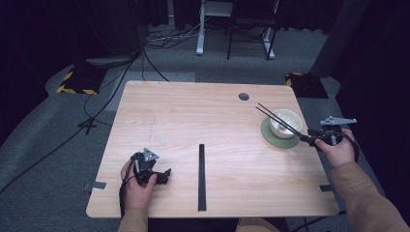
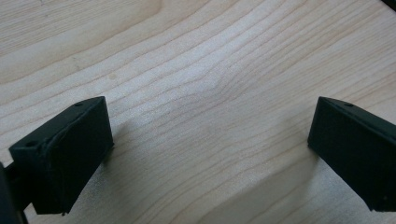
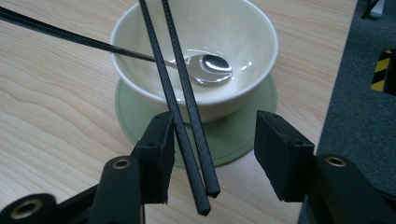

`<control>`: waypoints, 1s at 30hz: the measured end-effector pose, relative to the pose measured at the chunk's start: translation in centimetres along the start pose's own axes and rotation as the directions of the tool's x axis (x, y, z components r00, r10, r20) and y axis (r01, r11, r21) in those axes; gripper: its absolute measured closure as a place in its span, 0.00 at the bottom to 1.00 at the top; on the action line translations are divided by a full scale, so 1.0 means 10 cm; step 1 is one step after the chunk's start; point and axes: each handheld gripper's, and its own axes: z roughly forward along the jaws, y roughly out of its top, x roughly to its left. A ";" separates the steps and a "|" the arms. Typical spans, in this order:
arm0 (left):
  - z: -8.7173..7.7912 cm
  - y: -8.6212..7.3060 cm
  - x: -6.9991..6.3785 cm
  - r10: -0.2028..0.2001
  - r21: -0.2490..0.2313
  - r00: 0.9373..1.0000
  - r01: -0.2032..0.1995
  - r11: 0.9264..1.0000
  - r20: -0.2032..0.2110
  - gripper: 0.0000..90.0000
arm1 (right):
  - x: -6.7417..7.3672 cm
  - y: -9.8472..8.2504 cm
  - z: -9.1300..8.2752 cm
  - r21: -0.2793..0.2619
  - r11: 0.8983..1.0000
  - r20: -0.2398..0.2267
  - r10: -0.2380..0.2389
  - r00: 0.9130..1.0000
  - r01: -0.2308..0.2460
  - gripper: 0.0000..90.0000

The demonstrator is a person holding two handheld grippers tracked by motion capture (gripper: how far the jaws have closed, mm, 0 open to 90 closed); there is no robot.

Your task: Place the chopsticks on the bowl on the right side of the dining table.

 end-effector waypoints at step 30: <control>0.00 0.00 0.00 0.000 -0.001 1.000 0.000 1.000 -0.001 0.00 | -0.35 0.09 0.09 -0.021 0.998 0.147 0.061 0.987 -0.059 0.56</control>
